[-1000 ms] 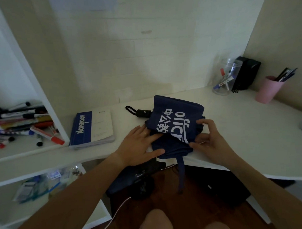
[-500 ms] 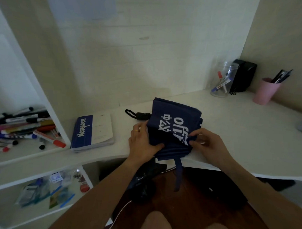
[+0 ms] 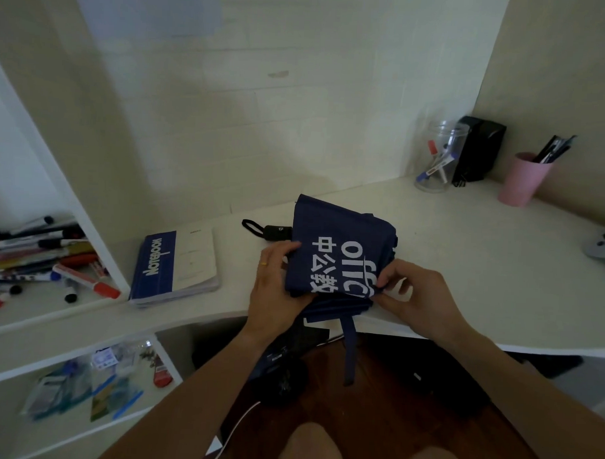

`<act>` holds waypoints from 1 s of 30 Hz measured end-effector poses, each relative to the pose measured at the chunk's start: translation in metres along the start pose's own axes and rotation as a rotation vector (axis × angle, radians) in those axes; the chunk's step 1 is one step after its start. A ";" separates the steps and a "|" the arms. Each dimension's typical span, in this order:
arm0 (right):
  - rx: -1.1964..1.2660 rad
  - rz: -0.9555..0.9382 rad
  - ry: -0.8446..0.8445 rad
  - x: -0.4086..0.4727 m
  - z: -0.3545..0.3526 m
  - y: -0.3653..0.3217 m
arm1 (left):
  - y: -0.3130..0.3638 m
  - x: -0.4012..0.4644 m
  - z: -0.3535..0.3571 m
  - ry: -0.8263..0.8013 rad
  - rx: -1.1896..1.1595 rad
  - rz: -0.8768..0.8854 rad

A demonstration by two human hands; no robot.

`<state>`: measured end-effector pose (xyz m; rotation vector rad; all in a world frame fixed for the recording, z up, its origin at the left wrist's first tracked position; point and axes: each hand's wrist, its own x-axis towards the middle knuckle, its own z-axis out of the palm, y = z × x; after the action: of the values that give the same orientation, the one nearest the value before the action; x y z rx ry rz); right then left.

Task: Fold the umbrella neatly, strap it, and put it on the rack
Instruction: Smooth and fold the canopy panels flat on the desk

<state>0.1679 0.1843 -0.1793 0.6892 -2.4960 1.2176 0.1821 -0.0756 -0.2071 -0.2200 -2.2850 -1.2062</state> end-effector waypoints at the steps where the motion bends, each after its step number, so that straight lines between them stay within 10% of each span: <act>1: -0.030 -0.020 0.010 0.001 0.002 -0.001 | 0.000 0.000 0.000 -0.017 0.022 0.019; 17: -0.007 -0.034 0.048 0.015 -0.001 0.006 | 0.002 -0.013 0.003 -0.007 0.005 0.007; 30: -0.378 -0.245 -0.124 0.008 -0.002 0.019 | 0.019 0.009 -0.023 0.001 -0.626 -0.370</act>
<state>0.1511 0.1935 -0.1867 0.9519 -2.5420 0.6118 0.1907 -0.0843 -0.1782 -0.0161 -1.9290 -2.0917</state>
